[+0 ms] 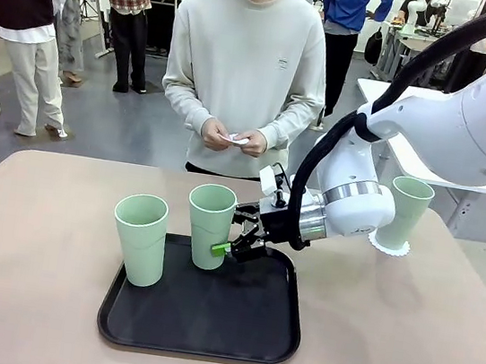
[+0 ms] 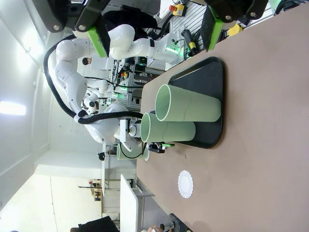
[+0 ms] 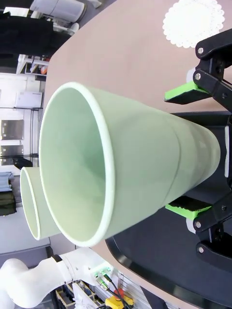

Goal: Place coasters on the table and set cups on them.
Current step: Take one Reusable plastic cup from the Flat Tray and place it on a coaster set by the human.

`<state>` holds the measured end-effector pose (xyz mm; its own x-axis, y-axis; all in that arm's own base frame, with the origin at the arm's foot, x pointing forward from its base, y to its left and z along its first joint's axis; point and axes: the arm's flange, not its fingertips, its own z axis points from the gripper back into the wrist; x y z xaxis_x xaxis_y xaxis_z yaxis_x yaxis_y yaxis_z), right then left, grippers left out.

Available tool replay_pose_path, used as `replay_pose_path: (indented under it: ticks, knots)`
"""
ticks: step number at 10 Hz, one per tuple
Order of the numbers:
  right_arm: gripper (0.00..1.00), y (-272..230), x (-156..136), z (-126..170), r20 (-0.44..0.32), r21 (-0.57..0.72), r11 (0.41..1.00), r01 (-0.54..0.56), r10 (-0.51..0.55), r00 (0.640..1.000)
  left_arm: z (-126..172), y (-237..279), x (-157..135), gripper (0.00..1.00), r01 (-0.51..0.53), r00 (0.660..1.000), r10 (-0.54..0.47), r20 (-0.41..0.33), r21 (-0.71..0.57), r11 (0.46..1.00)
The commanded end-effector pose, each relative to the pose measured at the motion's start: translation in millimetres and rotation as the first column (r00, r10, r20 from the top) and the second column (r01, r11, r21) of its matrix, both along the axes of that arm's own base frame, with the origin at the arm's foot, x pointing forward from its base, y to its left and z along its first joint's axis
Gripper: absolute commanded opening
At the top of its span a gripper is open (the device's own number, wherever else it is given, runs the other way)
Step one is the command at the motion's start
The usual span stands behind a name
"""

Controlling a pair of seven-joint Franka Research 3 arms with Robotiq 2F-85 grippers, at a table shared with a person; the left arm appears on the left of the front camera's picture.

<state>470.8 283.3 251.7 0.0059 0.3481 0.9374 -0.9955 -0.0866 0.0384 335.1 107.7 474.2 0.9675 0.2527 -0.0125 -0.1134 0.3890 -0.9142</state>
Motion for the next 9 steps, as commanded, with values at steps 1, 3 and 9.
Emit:
replay_pose_path:
  ticks: [1,3,9]
  knots:
    - [1.0,12.1,9.5,-5.2,-0.034,0.011,1.0,0.013,-0.013,0.999,1.3,-1.3,1.1,1.0,0.006,1.0,-0.006,0.021,-0.017,1.0]
    - [1.0,16.8,10.0,-7.1,-0.046,0.01,1.0,0.005,-0.004,0.999,1.3,-1.3,1.1,1.0,0.006,1.0,-0.006,0.021,-0.017,1.0]
    - [1.0,26.9,8.9,-7.6,-0.07,0.031,0.999,-0.045,0.047,0.996,1.3,-1.3,1.1,1.0,0.006,1.0,-0.006,0.021,-0.017,1.0]
